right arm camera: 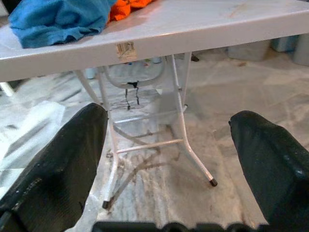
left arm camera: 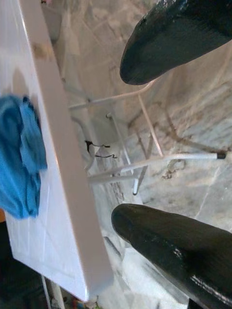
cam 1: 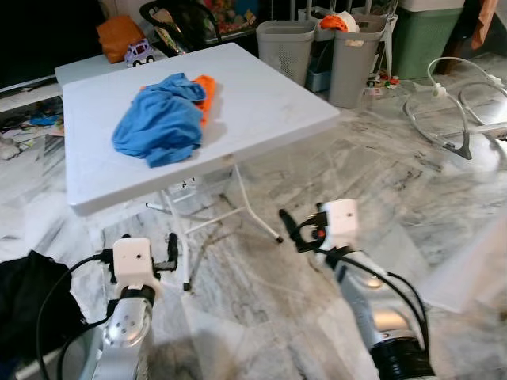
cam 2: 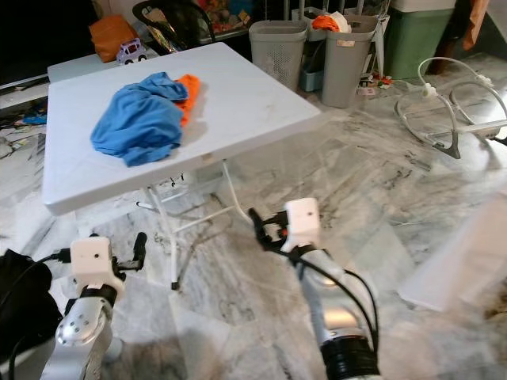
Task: Hang hanger
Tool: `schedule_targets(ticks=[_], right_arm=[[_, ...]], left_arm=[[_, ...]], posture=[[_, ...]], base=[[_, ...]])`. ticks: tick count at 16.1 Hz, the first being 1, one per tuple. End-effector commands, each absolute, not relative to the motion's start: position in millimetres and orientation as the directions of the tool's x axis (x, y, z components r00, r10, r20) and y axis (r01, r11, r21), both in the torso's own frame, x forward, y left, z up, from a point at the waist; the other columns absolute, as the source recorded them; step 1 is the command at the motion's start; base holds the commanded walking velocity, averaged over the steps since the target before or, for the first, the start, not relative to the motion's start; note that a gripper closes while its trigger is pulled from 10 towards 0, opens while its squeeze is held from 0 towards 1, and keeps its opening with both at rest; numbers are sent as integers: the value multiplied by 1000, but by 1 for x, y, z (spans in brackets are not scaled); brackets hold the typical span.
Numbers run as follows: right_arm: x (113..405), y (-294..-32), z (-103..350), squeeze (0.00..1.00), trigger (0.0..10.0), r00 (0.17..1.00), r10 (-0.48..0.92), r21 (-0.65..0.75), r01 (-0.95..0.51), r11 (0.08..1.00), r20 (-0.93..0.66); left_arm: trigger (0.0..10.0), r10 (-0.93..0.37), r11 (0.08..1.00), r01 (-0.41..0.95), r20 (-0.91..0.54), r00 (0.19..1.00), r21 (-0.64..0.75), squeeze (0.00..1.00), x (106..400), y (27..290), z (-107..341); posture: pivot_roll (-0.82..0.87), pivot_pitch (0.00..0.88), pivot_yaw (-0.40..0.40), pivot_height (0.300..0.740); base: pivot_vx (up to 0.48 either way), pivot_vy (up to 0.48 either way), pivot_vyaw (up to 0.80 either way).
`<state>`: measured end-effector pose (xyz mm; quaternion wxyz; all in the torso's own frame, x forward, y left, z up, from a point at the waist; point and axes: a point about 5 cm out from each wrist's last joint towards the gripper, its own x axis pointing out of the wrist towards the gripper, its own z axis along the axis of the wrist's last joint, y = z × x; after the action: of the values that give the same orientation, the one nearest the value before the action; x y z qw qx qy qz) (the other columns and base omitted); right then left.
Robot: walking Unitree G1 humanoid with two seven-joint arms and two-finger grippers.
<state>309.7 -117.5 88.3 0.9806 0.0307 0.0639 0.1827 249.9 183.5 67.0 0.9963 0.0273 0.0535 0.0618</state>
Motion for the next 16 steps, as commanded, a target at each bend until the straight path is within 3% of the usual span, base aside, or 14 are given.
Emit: schedule_targets(ticks=[1,3,13,16], right_arm=[[311,-111,92,0,10000,921,379,92,-371,924,-91],[312,-110,95,0,10000,919,385,93,-378,921,-81],[312,-116,100,0,10000,922,382,91,-377,922,-58],[310,-117,100,0,10000,921,385,91,-380,921,-54]], left_arm=[[10000,139,989,-132,-109,984,69,0,251,187,67],[10000,143,988,-136,-108,984,69,0,252,187,67],[10000,124,991,-117,-98,988,69,0,261,177,68],[10000,104,994,-100,-64,993,53,0,263,174,72]], posture=[[-6,0,70,740],[-11,0,71,740],[-44,0,81,740],[-44,0,74,740]], base=[[0,480,0],[0,480,225],[0,471,800],[0,0,444]])
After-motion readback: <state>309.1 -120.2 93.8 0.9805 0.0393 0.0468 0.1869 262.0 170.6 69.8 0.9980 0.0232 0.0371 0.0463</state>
